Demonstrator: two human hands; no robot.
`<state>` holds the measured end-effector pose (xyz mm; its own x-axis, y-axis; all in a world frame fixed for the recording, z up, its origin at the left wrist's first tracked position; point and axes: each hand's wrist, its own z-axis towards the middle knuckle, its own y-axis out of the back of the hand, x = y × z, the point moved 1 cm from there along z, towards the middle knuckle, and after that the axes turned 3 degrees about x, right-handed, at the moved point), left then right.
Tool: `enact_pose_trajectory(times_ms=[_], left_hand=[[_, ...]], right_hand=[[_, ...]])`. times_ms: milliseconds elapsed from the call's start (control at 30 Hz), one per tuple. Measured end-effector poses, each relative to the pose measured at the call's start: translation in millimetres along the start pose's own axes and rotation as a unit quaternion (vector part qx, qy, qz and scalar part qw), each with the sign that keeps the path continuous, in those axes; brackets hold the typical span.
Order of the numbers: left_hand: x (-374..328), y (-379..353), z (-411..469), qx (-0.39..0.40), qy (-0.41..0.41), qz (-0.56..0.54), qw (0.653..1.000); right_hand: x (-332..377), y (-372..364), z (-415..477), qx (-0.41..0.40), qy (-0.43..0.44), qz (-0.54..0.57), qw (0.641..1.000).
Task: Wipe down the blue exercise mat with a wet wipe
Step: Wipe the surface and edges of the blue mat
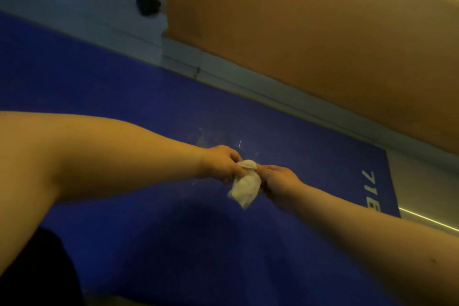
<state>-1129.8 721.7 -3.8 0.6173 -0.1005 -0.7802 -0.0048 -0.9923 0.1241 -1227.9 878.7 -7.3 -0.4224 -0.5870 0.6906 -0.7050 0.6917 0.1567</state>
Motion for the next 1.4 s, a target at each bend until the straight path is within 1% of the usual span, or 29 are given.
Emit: enact_pose_trajectory(times_ms=[100, 167, 200, 233, 300, 367, 467, 533, 567, 667, 733, 800, 867, 967, 1067, 1100, 1133, 1233, 1333, 1367, 1400], left_hand=[[9, 2, 16, 0.009, -0.004, -0.061, 0.998], [8, 2, 26, 0.016, -0.007, -0.094, 0.995], [7, 1, 31, 0.016, -0.009, -0.109, 0.994], [5, 0, 36, 0.014, -0.013, -0.12, 0.993], [-4, -4, 39, 0.009, -0.025, -0.134, 0.991], [-9, -4, 41, 0.011, -0.03, -0.154, 0.988], [-15, -4, 42, 0.014, -0.025, -0.191, 0.981], [-8, 6, 40, -0.001, -0.01, -0.209, 0.978], [-3, 8, 38, -0.009, 0.001, -0.215, 0.977], [16, 17, 33, -0.044, 0.017, -0.206, 0.977], [30, 28, 25, -0.052, 0.019, -0.18, 0.982], [41, 40, 11, -0.028, 0.01, -0.124, 0.992], [50, 52, -6, -0.015, -0.008, -0.034, 0.999], [58, 62, -34, -0.024, -0.016, 0.09, 0.995], [60, 71, -58, 0.019, -0.009, 0.197, 0.98], [58, 70, -65, 0.025, -0.001, 0.228, 0.973], [58, 70, -71, 0.015, 0.008, 0.251, 0.968], [65, 69, -78, -0.037, 0.04, 0.269, 0.962], [76, 66, -81, -0.014, 0.088, 0.264, 0.96], [79, 66, -83, -0.009, 0.103, 0.279, 0.955], [81, 67, -84, -0.007, 0.113, 0.298, 0.948]], right_hand=[[3, 2, -4, -0.077, -0.043, 0.042, 0.995], [9, 6, -8, -0.12, -0.065, 0.103, 0.985], [11, 7, -12, -0.128, -0.075, 0.127, 0.981], [14, 8, -16, -0.122, -0.084, 0.13, 0.98], [16, 7, -22, -0.103, -0.092, 0.091, 0.986], [17, 3, -22, -0.127, -0.087, 0.051, 0.987], [19, 8, -24, -0.147, -0.074, 0.072, 0.984], [18, 8, -18, -0.135, -0.06, 0.078, 0.986], [17, 6, -18, -0.124, -0.039, 0.06, 0.99], [14, -10, -14, -0.064, 0.064, -0.061, 0.994], [12, -27, -12, -0.008, 0.102, -0.126, 0.987], [7, -43, -10, 0.034, 0.104, -0.187, 0.976], [-2, -60, -8, 0.04, 0.112, -0.226, 0.967], [-9, -79, -9, 0.047, 0.141, -0.241, 0.959], [-8, -94, -13, 0.108, 0.133, -0.203, 0.964], [-9, -96, -17, 0.124, 0.127, -0.187, 0.966], [-11, -99, -20, 0.133, 0.122, -0.171, 0.969], [-21, -106, -25, 0.133, 0.069, -0.068, 0.986], [-22, -95, -33, 0.134, 0.023, 0.008, 0.991], [-20, -84, -31, 0.118, 0.021, 0.009, 0.993], [-18, -70, -25, 0.081, 0.036, -0.032, 0.996]])
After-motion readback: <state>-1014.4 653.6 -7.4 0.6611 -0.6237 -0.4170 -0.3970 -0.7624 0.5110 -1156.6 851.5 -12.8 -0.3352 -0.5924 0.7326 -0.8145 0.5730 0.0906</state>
